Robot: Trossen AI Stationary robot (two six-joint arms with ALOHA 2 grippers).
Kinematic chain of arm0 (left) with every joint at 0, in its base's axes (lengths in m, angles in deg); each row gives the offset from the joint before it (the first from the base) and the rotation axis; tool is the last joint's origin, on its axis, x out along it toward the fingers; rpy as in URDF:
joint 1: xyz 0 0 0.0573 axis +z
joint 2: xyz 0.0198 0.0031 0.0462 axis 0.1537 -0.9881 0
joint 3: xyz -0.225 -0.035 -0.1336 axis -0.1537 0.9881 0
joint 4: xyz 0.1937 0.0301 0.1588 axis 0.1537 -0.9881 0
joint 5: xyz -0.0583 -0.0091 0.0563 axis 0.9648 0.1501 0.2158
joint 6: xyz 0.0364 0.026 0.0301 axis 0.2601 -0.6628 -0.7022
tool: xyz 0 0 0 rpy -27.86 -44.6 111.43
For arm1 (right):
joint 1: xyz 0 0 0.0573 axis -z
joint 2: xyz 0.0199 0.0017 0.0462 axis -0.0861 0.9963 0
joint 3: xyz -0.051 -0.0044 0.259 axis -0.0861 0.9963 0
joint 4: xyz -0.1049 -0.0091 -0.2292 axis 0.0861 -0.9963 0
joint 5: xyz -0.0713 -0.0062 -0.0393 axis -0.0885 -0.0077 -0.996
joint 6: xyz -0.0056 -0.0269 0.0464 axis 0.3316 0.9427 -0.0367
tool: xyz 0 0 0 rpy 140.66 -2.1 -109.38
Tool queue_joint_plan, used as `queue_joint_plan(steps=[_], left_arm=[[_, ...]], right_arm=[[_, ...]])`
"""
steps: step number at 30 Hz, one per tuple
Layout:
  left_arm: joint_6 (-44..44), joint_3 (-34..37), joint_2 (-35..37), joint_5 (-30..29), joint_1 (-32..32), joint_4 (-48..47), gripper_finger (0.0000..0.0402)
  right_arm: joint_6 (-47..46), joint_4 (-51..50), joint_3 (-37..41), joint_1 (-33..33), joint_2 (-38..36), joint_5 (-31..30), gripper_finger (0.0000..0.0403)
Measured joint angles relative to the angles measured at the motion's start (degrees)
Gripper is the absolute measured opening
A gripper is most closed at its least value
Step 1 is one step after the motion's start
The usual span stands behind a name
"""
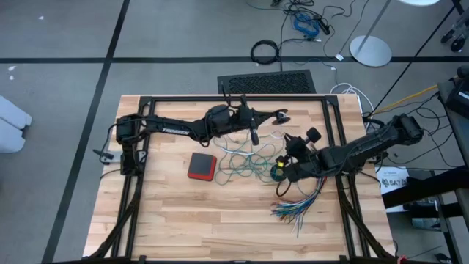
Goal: Coiling cords
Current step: Coil the white wire cable on the spool
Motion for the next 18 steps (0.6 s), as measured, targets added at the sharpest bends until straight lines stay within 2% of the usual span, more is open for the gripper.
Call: queue_joint_plan(steps=[3, 6, 13, 18], left_arm=[[2.95, 0.01, 0.00, 2.95, 0.24, 1.13, 0.0000], [0.98, 0.01, 0.03, 3.53, 0.24, -0.55, 0.0000], [-8.58, 0.00, -0.14, -0.96, 0.25, -3.18, 0.0000], [-15.16, 0.02, -0.26, -3.04, -1.09, -7.34, 0.0000]], right_arm=[[-5.08, -0.08, 3.08, -0.23, 0.00, -2.22, 0.0001], [-5.95, 0.24, 3.47, -0.60, 0.00, -2.13, 0.0001], [8.00, 9.45, -0.33, -1.94, 0.02, 4.19, 0.0000], [14.15, 9.95, -4.46, -0.98, -0.23, 3.10, 0.0000]])
